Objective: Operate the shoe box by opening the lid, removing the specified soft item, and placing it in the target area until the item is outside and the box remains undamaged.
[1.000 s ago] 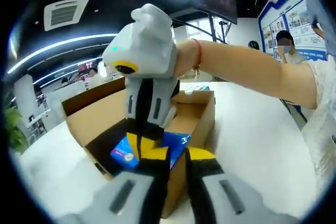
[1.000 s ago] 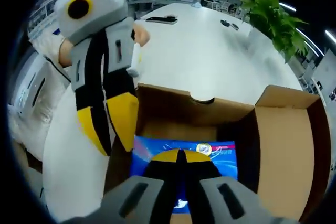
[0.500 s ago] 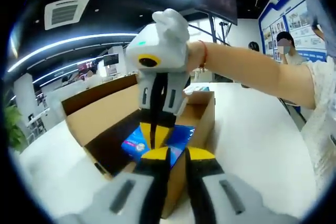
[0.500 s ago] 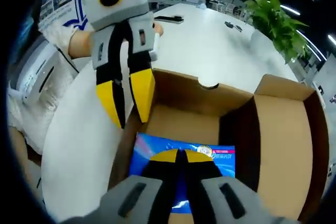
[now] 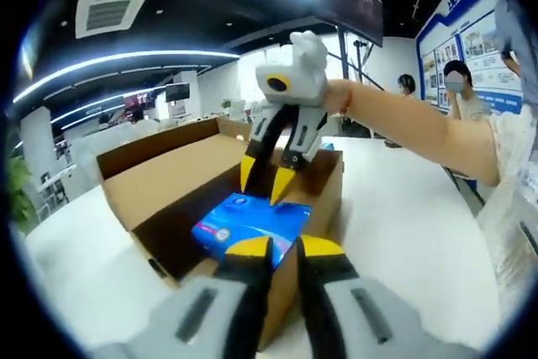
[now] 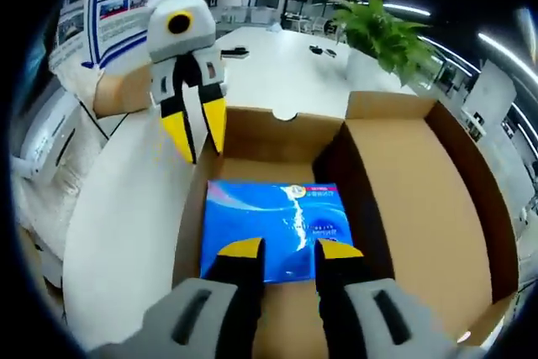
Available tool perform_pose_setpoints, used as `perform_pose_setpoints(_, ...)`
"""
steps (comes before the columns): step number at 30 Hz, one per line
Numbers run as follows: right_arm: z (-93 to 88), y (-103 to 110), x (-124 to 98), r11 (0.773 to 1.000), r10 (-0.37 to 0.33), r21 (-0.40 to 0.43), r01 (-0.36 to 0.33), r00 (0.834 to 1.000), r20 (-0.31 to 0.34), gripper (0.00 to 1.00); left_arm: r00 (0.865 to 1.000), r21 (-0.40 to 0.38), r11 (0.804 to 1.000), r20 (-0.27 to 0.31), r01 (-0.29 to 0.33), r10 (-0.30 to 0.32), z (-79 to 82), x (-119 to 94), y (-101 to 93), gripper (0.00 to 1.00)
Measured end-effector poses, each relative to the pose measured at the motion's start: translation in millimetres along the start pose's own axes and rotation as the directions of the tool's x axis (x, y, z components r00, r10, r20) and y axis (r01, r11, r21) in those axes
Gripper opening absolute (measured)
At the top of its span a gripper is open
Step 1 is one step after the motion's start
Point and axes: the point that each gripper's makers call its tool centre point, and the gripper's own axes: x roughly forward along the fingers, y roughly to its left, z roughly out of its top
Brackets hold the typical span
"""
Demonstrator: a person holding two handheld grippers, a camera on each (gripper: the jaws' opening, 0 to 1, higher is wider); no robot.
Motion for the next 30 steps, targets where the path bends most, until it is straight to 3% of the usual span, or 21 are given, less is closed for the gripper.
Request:
perform_pose_setpoints(6,-22.6,-0.5,-3.9,0.999,-0.028,0.032,0.027,0.999,0.018,0.24,1.000,-0.011,1.000,-0.015,0.009,-0.009,-1.5,0.3,-0.1,0.11)
perform_pose_setpoints(12,-34.0,7.8,-3.6,0.998,-0.047,0.050,0.044,0.998,0.052,0.24,1.000,-0.001,1.000,-0.025,0.004,-0.004,-0.8,1.0,0.9,0.12)
perform_pose_setpoints(22,-47.7,12.3,1.1,0.997,-0.052,0.051,0.050,0.997,0.049,0.25,0.999,0.046,0.998,0.004,-0.050,0.049,24.0,-0.5,19.0,0.12)
perform_pose_setpoints(28,-47.4,13.4,3.3,0.997,-0.058,0.044,0.056,0.997,0.049,0.25,0.986,0.093,0.993,-0.145,-0.068,0.081,0.3,12.5,49.8,0.12)
perform_pose_setpoints(30,-47.8,13.2,4.1,0.998,-0.057,0.035,0.055,0.997,0.047,0.25,0.982,0.107,0.992,-0.169,-0.063,0.080,-3.5,15.3,52.9,0.13)
